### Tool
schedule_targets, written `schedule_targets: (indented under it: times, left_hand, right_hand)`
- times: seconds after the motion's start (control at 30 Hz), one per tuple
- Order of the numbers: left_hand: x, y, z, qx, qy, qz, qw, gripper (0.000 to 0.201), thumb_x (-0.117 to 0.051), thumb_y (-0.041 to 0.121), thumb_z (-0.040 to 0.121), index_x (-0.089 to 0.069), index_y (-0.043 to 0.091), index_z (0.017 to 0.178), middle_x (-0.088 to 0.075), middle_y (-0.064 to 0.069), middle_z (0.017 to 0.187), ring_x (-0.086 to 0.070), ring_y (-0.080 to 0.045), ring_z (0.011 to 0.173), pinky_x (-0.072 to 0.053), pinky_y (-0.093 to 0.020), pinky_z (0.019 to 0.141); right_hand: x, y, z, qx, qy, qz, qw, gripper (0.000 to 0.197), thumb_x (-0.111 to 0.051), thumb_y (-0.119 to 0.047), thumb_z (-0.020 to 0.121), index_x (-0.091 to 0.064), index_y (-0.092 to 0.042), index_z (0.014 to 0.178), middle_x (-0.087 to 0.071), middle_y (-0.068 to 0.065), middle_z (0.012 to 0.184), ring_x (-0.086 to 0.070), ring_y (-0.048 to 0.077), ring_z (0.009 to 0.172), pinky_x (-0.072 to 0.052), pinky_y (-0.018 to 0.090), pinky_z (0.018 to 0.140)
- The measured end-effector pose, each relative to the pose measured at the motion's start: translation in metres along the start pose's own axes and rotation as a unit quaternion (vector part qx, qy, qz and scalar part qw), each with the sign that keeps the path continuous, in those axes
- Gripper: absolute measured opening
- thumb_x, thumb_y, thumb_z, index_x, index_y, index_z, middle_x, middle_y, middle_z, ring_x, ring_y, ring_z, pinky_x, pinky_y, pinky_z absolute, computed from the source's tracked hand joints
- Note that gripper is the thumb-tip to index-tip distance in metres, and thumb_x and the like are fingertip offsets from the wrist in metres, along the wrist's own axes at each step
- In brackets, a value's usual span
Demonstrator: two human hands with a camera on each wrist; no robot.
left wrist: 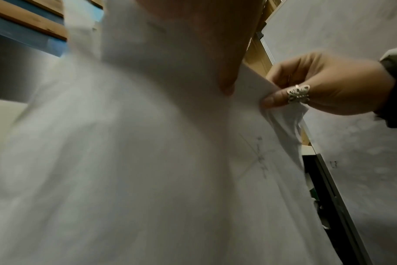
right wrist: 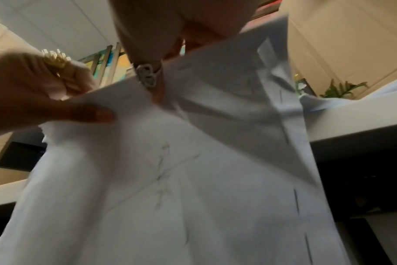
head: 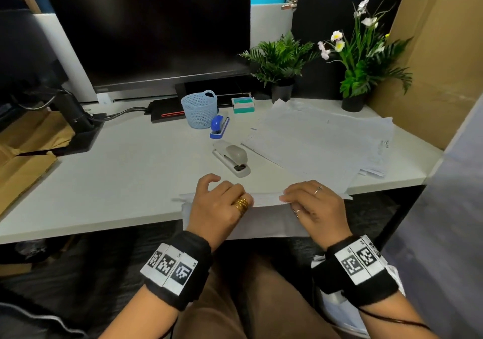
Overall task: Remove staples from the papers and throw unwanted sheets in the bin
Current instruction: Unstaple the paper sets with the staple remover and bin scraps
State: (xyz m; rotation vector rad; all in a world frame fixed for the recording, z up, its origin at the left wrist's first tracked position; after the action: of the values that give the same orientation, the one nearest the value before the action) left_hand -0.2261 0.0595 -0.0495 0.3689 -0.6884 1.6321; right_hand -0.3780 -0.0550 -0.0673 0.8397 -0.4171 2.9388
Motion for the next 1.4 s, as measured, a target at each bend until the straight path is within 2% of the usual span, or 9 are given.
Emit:
schedule_targets:
  times: [0.23, 0.4, 0.5, 0.63, 0.77, 1.03, 1.17, 1.3, 1.4]
  left_hand:
    - [-0.038, 0.007, 0.002, 0.1, -0.145, -0.16, 0.971, 0.013, -0.048, 0.021, 0.084, -0.06, 0.021, 0.078, -0.064, 0.008, 0.071, -0.055, -0.019, 0.053, -0.028, -0.025, 0.071]
    - [-0.066, 0.041, 0.003, 0.177, -0.123, -0.287, 0.933, 0.022, -0.041, 0.03, 0.086, -0.06, 0.02, 0.083, -0.064, 0.011, 0.077, -0.049, -0.017, 0.063, -0.024, -0.018, 0.075]
    - [-0.081, 0.065, 0.014, 0.149, -0.128, -0.293, 0.936, 0.023, -0.042, 0.03, 0.087, -0.063, 0.02, 0.082, -0.064, 0.007, 0.077, -0.053, -0.02, 0.067, -0.024, -0.019, 0.077]
    - [-0.091, 0.087, 0.031, 0.041, -0.146, -0.207, 0.966, 0.031, -0.047, 0.046, 0.086, -0.067, 0.023, 0.088, -0.06, 0.004, 0.092, -0.048, -0.017, 0.089, -0.026, -0.028, 0.081]
    - [-0.101, 0.095, 0.055, 0.019, -0.182, -0.154, 0.971, 0.04, -0.043, 0.048, 0.087, -0.067, 0.021, 0.103, -0.06, -0.003, 0.108, -0.043, -0.02, 0.1, -0.027, -0.034, 0.081]
    - [-0.133, 0.096, 0.062, 0.018, -0.347, -0.088, 0.934, 0.068, -0.014, 0.062, 0.089, -0.027, 0.028, 0.145, -0.03, -0.006, 0.146, -0.028, -0.026, 0.131, -0.027, -0.042, 0.099]
    - [-0.134, 0.097, 0.062, 0.018, -0.352, -0.087, 0.932, 0.066, -0.029, 0.062, 0.091, -0.015, 0.029, 0.148, -0.019, -0.005, 0.15, -0.019, -0.025, 0.135, -0.021, -0.042, 0.105]
    - [-0.134, 0.097, 0.061, 0.016, -0.357, -0.076, 0.931, 0.073, -0.032, 0.066, 0.088, -0.011, 0.029, 0.148, -0.016, -0.006, 0.151, -0.017, -0.026, 0.137, -0.02, -0.043, 0.106]
    - [-0.133, 0.098, 0.061, 0.014, -0.362, -0.072, 0.929, 0.078, -0.038, 0.067, 0.085, -0.011, 0.029, 0.148, -0.016, -0.007, 0.15, -0.017, -0.026, 0.136, -0.021, -0.043, 0.106]
  right_hand:
    - [0.05, 0.05, -0.03, -0.332, -0.132, -0.058, 0.932, 0.038, -0.083, -0.028, 0.067, -0.062, -0.044, 0.094, -0.065, -0.016, 0.085, -0.06, 0.008, 0.079, -0.045, 0.022, 0.071]
    - [0.07, 0.085, -0.078, -0.495, -0.065, 0.296, 0.814, 0.052, -0.081, -0.006, 0.058, -0.061, -0.022, 0.103, -0.072, -0.011, 0.09, -0.066, -0.001, 0.084, -0.054, 0.016, 0.074]
    - [0.074, 0.104, -0.11, -0.56, -0.093, 0.234, 0.789, 0.021, -0.073, -0.004, 0.075, -0.068, -0.018, 0.089, -0.074, 0.001, 0.091, -0.069, 0.011, 0.084, -0.056, 0.034, 0.084]
    - [0.104, 0.123, -0.115, -0.514, -0.146, -0.066, 0.843, 0.008, -0.068, -0.007, 0.083, -0.074, -0.002, 0.082, -0.071, 0.019, 0.087, -0.066, 0.027, 0.087, -0.05, 0.038, 0.079]
    - [0.11, 0.127, -0.116, -0.479, -0.319, -0.267, 0.773, 0.017, -0.056, -0.01, 0.086, -0.071, -0.006, 0.092, -0.066, 0.021, 0.097, -0.06, 0.038, 0.095, -0.044, 0.036, 0.076]
    - [0.075, 0.128, -0.158, -0.502, -0.405, -0.32, 0.694, 0.028, -0.044, -0.006, 0.093, -0.061, -0.001, 0.114, -0.059, 0.02, 0.116, -0.058, 0.035, 0.11, -0.045, 0.036, 0.09]
    - [0.041, 0.131, -0.189, -0.479, -0.438, -0.282, 0.706, 0.032, -0.042, -0.007, 0.093, -0.062, -0.012, 0.118, -0.061, 0.012, 0.117, -0.058, 0.029, 0.111, -0.044, 0.034, 0.093]
    - [0.009, 0.139, -0.214, -0.455, -0.374, -0.256, 0.766, 0.015, -0.045, -0.042, 0.089, -0.053, -0.029, 0.087, -0.052, -0.006, 0.074, -0.061, 0.015, 0.089, -0.042, 0.025, 0.069]
    - [-0.006, 0.141, -0.227, -0.415, -0.384, -0.295, 0.771, 0.028, -0.035, -0.058, 0.089, -0.051, -0.035, 0.09, -0.05, -0.01, 0.08, -0.056, 0.01, 0.088, -0.04, 0.031, 0.075]
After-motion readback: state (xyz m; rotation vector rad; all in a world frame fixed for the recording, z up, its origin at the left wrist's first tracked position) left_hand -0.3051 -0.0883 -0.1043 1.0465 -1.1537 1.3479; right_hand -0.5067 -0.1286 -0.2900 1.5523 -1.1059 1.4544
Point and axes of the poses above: each hand's wrist, its own z-axis towards the middle knuckle, its own x-axis out of the back of the hand, y = z × x, the point moved 4 cm from there along z, towards the middle knuckle
